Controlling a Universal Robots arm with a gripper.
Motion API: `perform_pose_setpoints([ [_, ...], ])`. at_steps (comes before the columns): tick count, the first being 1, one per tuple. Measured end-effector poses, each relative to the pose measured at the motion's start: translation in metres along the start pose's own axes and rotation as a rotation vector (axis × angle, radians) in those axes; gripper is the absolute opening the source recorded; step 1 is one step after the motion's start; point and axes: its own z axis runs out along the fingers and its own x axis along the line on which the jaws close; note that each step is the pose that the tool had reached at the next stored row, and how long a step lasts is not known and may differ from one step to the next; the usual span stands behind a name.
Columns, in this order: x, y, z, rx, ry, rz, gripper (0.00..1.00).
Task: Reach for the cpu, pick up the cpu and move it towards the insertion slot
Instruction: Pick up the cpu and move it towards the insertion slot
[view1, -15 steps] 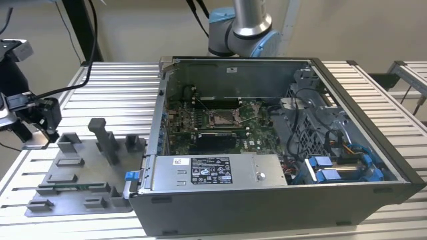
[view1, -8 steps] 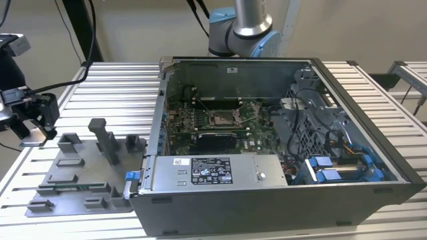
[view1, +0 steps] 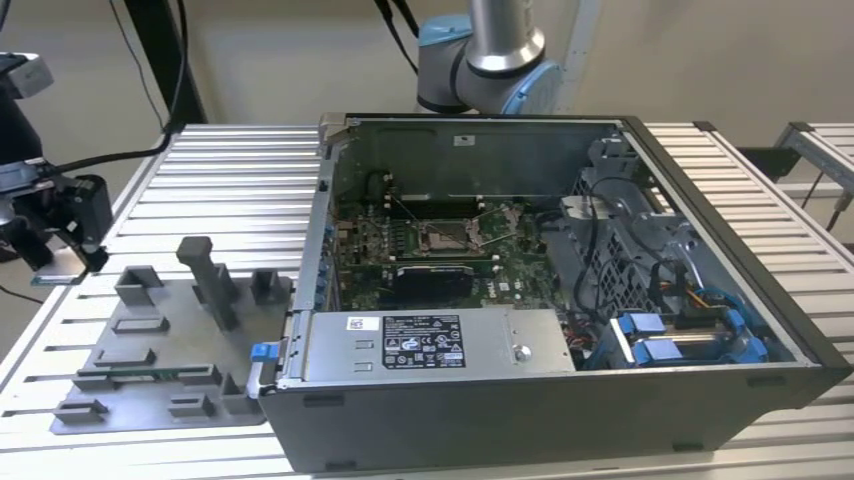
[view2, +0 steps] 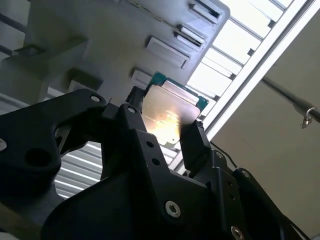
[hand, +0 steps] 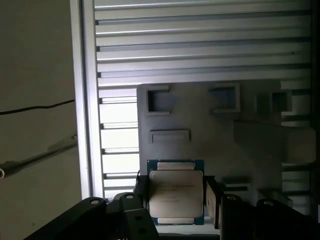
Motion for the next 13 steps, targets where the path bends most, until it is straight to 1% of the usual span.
perform_pose_setpoints([
  [13,0.0000,0.0004,-0.0176,0.0011,-0.0001,0.000,0.00],
])
